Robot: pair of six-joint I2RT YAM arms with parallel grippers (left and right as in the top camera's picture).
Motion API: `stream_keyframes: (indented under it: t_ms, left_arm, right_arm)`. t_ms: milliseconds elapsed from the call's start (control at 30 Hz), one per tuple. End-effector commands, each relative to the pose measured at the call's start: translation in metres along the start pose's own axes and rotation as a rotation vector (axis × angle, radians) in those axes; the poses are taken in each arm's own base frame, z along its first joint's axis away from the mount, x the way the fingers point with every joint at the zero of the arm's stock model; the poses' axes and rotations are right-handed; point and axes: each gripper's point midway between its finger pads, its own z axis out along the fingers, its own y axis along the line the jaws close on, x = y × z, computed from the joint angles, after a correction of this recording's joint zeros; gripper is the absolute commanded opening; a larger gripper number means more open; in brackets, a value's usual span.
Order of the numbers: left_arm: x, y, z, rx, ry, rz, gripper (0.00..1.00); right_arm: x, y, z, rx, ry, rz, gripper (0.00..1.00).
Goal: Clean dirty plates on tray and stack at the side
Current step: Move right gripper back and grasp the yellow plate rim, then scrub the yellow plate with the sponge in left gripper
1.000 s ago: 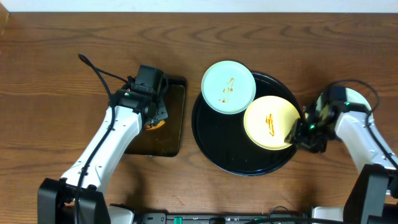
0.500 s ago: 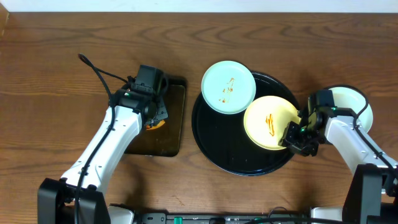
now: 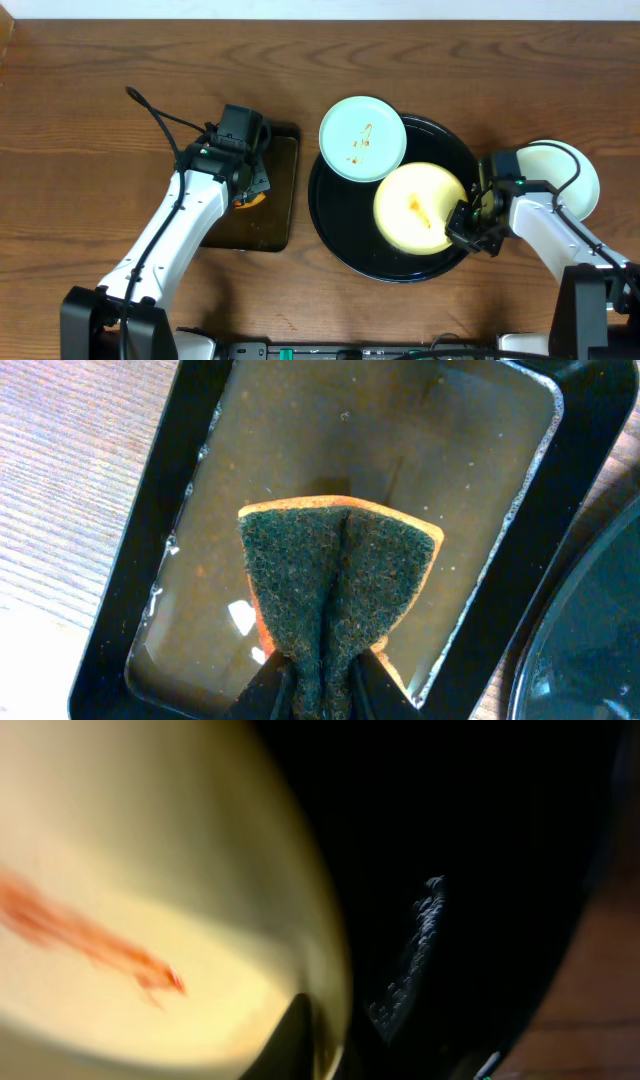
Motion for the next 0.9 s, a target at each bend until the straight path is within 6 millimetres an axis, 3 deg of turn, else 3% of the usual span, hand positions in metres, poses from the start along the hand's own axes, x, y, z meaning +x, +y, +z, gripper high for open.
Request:
stream_keyframes:
  t_ms: [0,200,333,667,867]
  left_arm:
    - [-0.006,0.002,-0.003,-0.009,-0.019,-0.01,0.17]
    - [-0.004,-0.001,-0.003,0.009,-0.008,-0.01,0.17]
    - [0.004,-0.018,-0.005,0.091,0.03,0.002,0.08]
    - [0.037,-0.103,-0.022,0.326,0.038,0.251,0.08]
    - [0.063,-0.156,-0.029,0.417,0.037,0.224,0.08]
  right_arm:
    - [0.009,0.002,0.001,0.015,0.004,-0.024,0.02]
    - [0.018,0.011,0.004,0.022,0.016,-0.081,0.01]
    - [0.019,0.022,0.007,0.01,0.0,-0.129,0.01]
    - [0.012,0.032,0.007,-0.018,-0.038,-0.149,0.01]
    - [0.012,0.032,0.007,-0.018,-0.037,-0.146,0.01]
